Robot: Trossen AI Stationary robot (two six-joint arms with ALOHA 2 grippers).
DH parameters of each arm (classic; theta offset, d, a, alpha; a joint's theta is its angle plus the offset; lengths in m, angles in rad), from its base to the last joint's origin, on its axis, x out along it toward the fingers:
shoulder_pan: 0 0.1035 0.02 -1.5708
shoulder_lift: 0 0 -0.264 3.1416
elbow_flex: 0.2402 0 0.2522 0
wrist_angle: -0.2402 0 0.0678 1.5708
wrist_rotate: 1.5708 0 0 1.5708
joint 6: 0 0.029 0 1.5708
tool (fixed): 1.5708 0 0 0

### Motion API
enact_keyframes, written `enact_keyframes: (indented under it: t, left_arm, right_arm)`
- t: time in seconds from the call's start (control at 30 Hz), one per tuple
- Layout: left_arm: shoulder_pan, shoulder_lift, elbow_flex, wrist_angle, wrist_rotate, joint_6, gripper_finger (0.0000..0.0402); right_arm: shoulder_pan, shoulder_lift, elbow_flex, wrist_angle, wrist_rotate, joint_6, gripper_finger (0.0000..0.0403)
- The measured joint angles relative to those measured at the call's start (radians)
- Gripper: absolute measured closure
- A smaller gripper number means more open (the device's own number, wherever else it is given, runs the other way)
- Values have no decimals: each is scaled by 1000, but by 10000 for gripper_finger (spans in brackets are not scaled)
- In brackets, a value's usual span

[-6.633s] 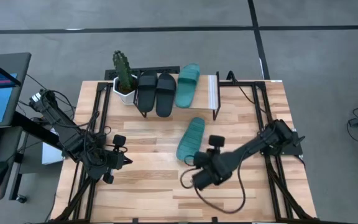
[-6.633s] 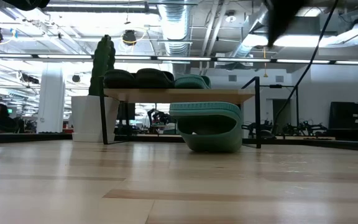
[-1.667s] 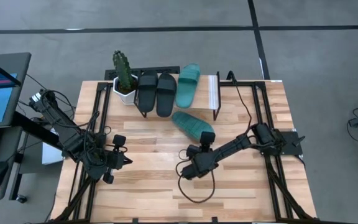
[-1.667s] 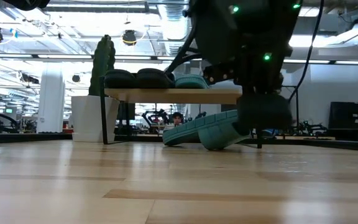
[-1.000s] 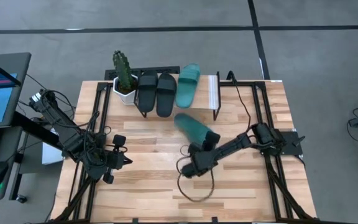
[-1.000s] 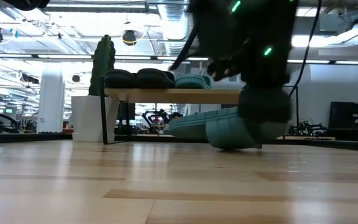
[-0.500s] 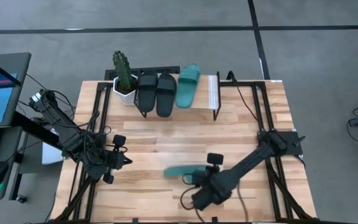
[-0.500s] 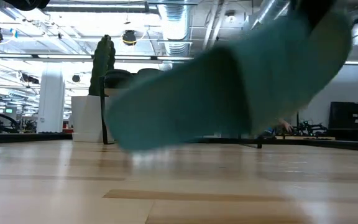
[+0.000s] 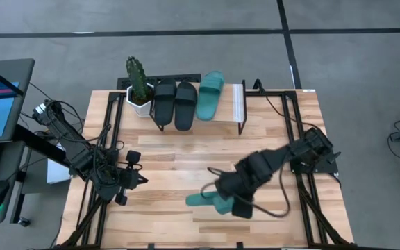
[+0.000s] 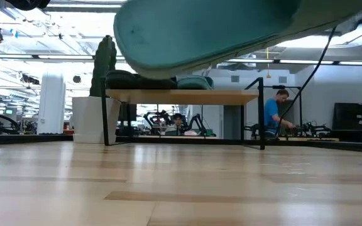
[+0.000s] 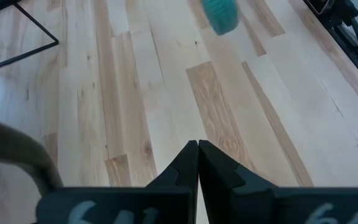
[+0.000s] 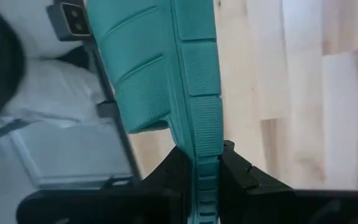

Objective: Pick and place slides into the shelf
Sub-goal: Put the green slide on the shelf

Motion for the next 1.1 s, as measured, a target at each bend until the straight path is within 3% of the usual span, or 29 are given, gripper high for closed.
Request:
enact_keyframes:
  t: [0.23, 0.53, 0.6, 0.87, 1.1]
  left_arm:
    - [0, 0, 0, 0, 38, -7, 400]
    - [0, 0, 0, 0, 41, -11, 400]
    - [0, 0, 0, 0, 41, -11, 400]
    - [0, 0, 0, 1, 40, -11, 400]
    - [0, 0, 0, 1, 40, -12, 400]
  right_arm:
    - [-121, 2, -91, 3, -159, -85, 365]
    - [-212, -1, -309, 7, -239, -181, 366]
    - [-226, -1, -341, -1, -219, -174, 359]
    - [-241, 3, -393, 4, -55, -86, 249]
    - [-214, 3, -394, 18, 71, -68, 188]
